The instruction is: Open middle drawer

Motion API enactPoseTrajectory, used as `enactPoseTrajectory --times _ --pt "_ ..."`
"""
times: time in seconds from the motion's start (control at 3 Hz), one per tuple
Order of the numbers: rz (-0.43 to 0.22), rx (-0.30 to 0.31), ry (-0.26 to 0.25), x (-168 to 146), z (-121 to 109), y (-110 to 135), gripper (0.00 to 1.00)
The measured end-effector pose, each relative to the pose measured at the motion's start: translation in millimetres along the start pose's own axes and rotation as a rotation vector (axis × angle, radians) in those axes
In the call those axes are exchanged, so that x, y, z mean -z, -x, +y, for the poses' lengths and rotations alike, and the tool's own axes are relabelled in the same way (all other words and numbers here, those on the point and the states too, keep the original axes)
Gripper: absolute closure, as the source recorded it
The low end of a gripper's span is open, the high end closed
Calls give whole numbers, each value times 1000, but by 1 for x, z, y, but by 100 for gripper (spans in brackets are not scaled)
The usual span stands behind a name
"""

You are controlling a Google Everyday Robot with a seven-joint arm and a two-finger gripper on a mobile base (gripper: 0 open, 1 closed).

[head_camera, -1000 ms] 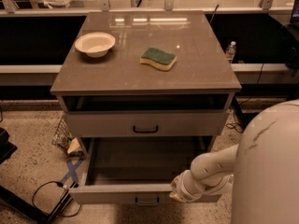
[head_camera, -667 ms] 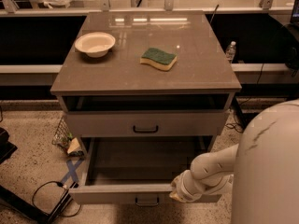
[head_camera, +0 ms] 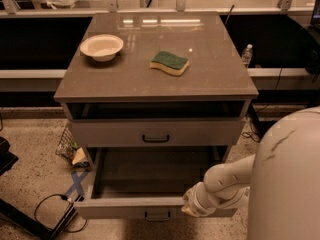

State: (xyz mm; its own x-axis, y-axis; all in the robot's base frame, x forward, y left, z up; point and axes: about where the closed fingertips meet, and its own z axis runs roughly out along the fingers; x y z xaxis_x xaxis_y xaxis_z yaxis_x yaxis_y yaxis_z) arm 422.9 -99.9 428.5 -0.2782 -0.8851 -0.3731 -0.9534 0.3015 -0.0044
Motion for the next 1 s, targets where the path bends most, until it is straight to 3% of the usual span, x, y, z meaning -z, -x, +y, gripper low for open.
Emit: enactPoseTrajectory --times 0.33,0.67,1.0 --pt "0 0 0 0 0 0 31" --pt "0 1 1 0 0 0 0" --pt "0 1 1 0 0 0 0"
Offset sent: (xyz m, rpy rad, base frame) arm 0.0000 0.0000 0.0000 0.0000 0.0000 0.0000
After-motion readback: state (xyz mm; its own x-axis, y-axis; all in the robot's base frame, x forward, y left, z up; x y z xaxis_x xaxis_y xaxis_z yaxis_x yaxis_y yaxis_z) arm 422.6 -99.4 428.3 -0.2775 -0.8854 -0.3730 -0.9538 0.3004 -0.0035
